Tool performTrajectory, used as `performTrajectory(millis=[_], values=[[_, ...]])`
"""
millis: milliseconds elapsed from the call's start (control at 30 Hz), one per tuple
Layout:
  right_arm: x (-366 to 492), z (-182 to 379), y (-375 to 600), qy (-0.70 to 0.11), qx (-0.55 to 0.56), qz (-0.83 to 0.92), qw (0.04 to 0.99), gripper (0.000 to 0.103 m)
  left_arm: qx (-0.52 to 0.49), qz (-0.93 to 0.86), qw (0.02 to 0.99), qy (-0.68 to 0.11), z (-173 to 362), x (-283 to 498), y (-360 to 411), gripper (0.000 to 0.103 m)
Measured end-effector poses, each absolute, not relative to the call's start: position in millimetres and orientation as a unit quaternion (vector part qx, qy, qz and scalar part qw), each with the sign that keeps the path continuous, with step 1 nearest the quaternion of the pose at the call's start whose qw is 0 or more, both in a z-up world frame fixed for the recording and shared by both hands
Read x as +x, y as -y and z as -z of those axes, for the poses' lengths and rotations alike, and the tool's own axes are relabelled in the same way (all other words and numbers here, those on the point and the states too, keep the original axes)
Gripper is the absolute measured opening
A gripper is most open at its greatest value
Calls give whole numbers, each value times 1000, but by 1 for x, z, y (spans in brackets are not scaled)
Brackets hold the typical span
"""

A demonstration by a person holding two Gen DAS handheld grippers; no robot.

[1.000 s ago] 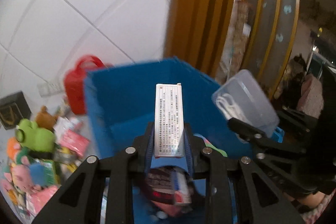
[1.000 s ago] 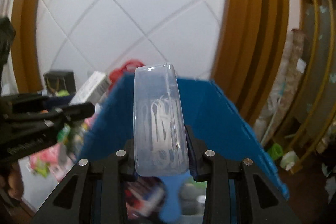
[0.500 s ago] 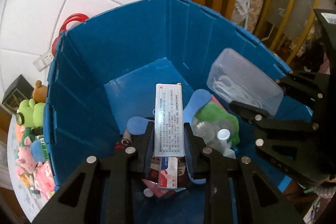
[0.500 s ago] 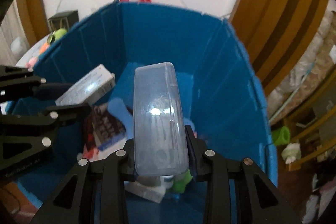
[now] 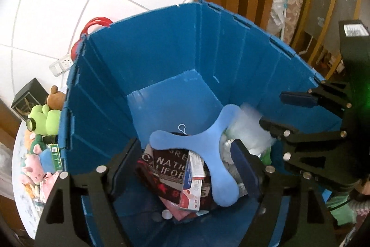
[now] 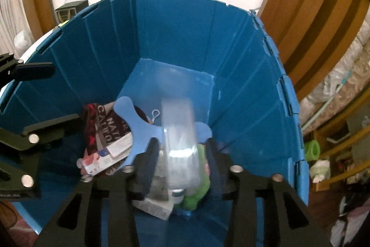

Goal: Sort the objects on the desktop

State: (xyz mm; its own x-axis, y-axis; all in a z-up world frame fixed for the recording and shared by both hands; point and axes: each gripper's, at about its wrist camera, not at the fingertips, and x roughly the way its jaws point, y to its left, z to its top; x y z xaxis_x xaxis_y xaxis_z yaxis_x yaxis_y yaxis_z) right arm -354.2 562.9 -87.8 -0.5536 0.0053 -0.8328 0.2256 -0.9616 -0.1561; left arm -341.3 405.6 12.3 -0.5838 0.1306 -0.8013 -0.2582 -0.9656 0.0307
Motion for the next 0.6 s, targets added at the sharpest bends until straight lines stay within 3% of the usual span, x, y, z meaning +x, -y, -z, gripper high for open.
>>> performTrajectory(millis=[67,133,267,367,600], values=[[-351,86,-561,-126,463,875,65,70,-427,-896,100,-67,-17,-336,-400,80],[-349,84,-558,-129,458,877,66,83,-408,-907,85,-69,-24,-330,-396,80],[-340,79,-552,-127,456,879,65,98,-388,-917,61,-75,-38,-313,-388,80],[-330,71,-546,-118,455,880,66,103,-400,-912,60,-75,-47,-302,-383,80],[-307,54,-538,-86,469,876,74,103,-393,-913,86,-71,-59,-275,-373,80]])
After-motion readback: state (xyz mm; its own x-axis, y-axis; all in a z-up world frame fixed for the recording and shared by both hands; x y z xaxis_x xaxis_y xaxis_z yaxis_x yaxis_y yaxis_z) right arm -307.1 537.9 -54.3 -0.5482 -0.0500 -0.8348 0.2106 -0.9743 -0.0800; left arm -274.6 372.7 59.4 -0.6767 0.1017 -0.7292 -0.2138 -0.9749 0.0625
